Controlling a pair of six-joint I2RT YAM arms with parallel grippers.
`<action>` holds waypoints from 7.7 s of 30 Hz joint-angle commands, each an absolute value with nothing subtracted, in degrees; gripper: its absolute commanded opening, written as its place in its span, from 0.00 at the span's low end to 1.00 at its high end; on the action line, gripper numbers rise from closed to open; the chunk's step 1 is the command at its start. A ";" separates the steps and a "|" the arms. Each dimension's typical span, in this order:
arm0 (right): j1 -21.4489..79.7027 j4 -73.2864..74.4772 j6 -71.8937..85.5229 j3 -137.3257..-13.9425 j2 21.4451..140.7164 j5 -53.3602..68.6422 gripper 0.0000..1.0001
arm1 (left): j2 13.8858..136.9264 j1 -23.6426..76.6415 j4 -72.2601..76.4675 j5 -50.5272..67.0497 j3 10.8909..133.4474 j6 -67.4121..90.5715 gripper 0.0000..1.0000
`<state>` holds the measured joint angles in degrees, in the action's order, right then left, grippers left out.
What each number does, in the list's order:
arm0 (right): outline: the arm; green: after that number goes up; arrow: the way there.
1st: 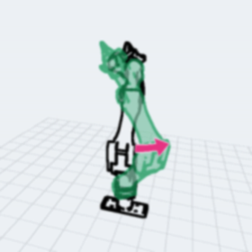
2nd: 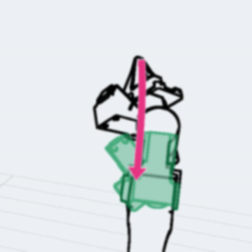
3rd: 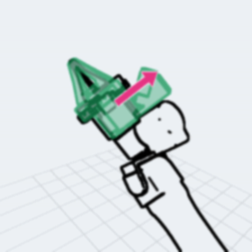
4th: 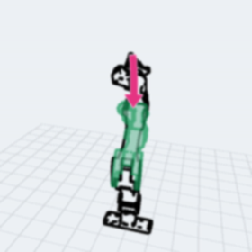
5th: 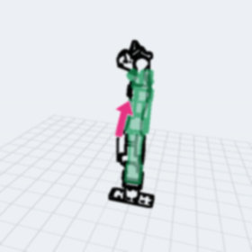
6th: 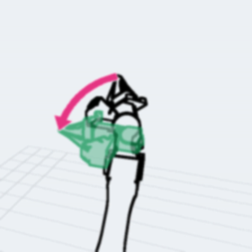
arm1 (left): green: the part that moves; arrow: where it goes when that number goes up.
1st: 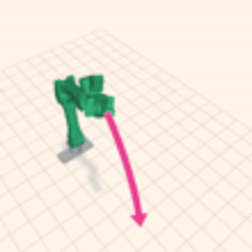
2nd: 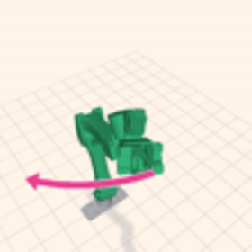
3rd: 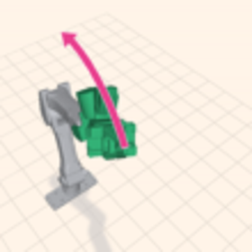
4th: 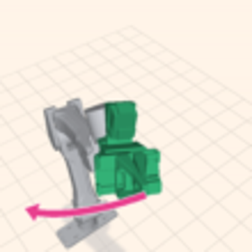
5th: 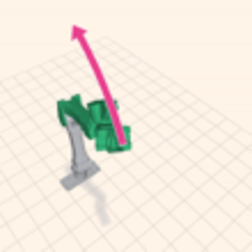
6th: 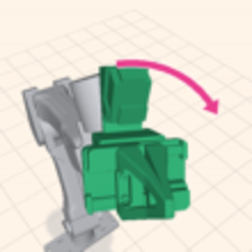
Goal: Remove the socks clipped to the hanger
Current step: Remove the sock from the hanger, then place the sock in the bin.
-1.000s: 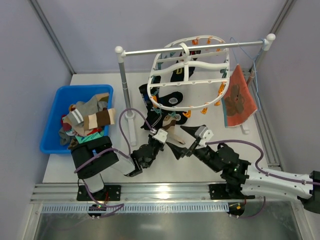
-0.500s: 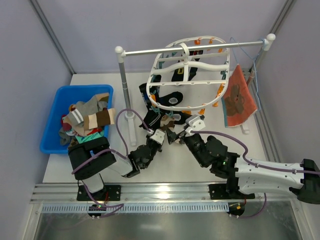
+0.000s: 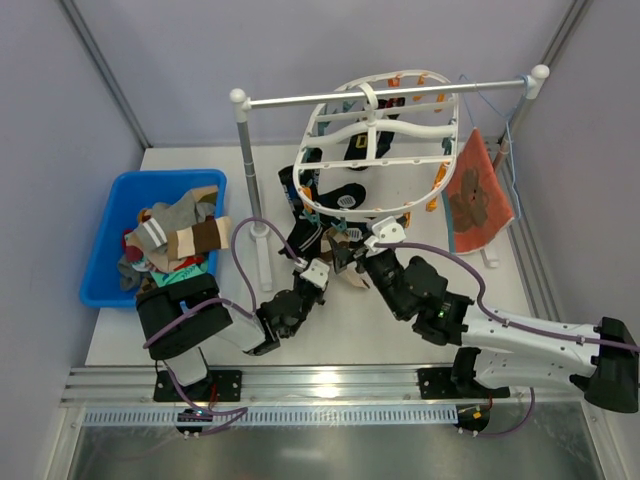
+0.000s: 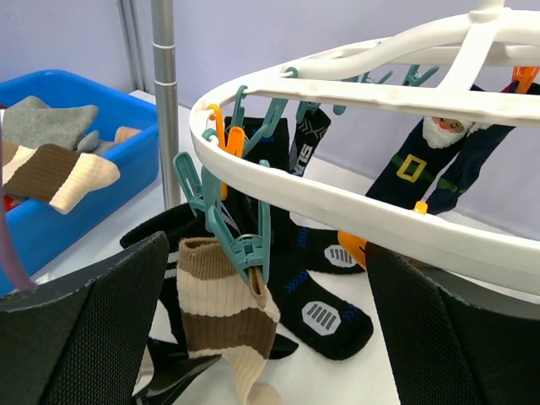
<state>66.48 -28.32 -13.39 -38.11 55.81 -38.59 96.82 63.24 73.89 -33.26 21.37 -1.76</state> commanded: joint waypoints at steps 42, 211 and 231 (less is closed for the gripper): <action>82.52 -27.95 -18.63 -48.86 69.78 -49.30 0.97 | 95.45 62.84 88.59 -33.66 20.30 -0.88 0.00; 53.89 -28.57 -7.24 -23.22 44.13 -37.82 1.00 | 45.45 66.36 6.02 -55.43 23.81 22.24 0.00; 25.32 -32.43 10.19 -15.29 41.92 -10.65 1.00 | 41.57 22.89 -6.07 -25.34 37.42 30.05 0.00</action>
<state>26.92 -27.70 6.57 -15.81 42.72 -15.31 39.46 31.53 -5.67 -36.71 32.95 26.20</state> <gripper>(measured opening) 0.996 0.006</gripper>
